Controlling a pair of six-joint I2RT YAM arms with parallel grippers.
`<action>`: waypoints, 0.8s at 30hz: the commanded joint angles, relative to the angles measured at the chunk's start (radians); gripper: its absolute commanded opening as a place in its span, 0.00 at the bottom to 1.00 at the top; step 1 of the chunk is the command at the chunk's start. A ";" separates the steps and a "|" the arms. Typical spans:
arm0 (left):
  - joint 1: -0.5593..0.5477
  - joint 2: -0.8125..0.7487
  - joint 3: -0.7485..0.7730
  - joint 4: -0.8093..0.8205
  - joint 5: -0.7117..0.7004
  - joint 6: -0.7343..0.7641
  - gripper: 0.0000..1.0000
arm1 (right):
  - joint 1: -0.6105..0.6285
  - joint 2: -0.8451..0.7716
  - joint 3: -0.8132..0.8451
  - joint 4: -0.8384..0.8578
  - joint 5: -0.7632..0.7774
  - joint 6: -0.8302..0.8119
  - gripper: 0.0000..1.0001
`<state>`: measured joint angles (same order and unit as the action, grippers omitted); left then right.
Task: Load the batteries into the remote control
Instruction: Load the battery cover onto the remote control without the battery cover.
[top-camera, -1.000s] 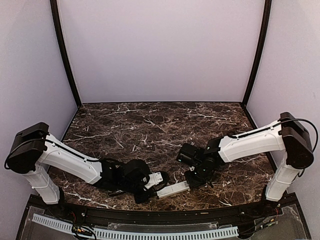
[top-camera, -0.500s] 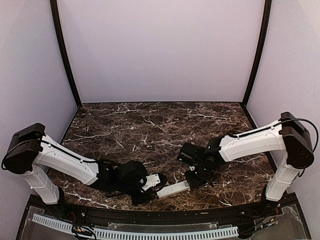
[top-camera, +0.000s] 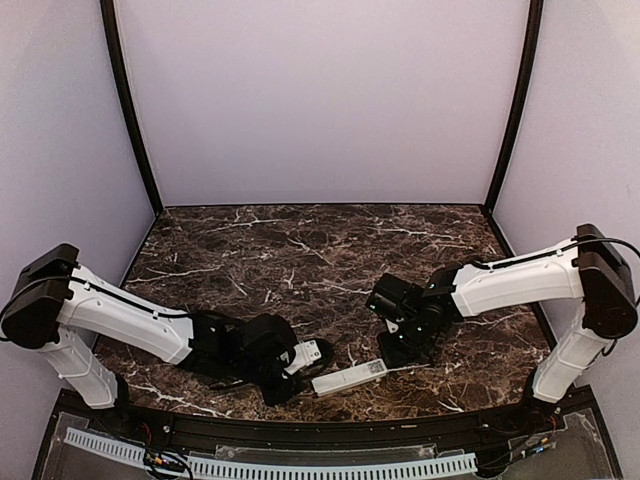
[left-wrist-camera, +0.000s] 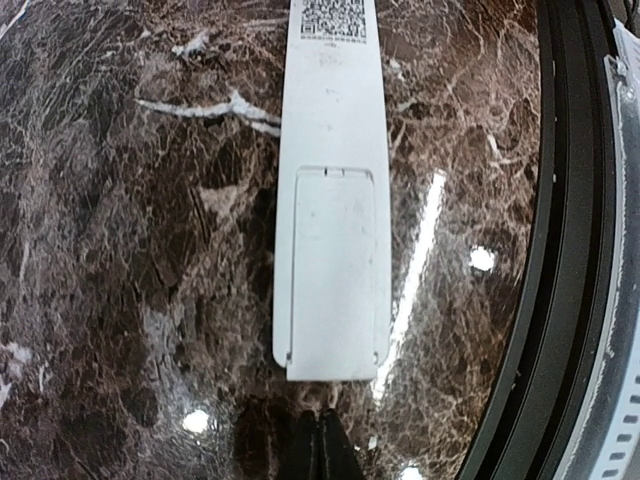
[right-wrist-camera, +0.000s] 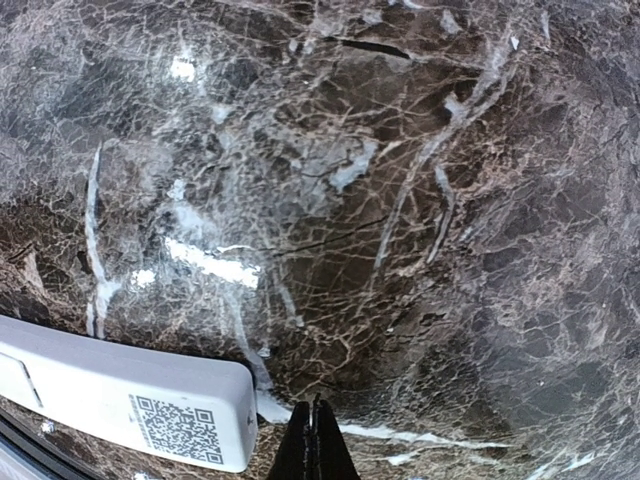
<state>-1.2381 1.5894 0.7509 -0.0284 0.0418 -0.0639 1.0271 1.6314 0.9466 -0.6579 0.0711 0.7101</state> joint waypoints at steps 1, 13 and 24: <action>-0.006 0.040 0.098 -0.139 -0.008 -0.027 0.00 | -0.004 -0.008 0.000 -0.004 0.010 0.000 0.00; -0.006 0.040 0.212 -0.380 -0.071 -0.374 0.00 | -0.004 -0.015 -0.002 0.014 -0.030 0.036 0.00; -0.004 0.020 0.139 -0.289 -0.058 -1.056 0.00 | -0.005 -0.032 -0.038 0.019 -0.006 0.100 0.00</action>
<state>-1.2400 1.5978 0.9310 -0.3676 -0.0803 -0.8623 1.0264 1.6100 0.9127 -0.6361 0.0433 0.7792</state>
